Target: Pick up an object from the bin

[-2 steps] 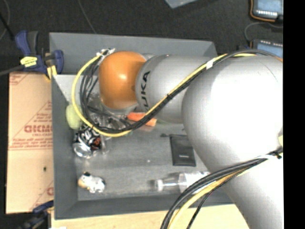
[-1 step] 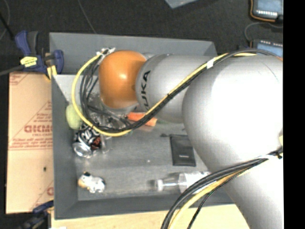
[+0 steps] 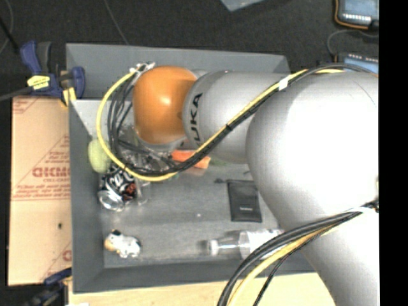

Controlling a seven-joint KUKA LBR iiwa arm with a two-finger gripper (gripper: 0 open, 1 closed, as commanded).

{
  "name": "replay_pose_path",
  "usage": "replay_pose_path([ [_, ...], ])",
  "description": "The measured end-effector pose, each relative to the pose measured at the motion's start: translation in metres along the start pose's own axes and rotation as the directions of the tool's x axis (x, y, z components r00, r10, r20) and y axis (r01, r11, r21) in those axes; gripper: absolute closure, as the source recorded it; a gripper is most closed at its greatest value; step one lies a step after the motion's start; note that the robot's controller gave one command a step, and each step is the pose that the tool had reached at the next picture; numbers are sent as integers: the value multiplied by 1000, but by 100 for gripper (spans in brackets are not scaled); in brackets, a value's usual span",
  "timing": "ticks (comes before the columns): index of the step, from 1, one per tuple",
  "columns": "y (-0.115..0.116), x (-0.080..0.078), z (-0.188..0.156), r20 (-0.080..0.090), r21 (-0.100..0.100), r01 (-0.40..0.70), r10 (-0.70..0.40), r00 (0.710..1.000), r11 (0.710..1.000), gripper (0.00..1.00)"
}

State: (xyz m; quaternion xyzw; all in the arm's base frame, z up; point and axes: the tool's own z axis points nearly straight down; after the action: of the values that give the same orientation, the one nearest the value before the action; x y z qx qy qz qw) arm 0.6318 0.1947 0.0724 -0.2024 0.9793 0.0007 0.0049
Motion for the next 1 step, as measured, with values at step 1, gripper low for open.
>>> replay_pose_path([
  [1, 0, 2, -21, -8, -1, -1, 1, 1000, 1000, 100],
])
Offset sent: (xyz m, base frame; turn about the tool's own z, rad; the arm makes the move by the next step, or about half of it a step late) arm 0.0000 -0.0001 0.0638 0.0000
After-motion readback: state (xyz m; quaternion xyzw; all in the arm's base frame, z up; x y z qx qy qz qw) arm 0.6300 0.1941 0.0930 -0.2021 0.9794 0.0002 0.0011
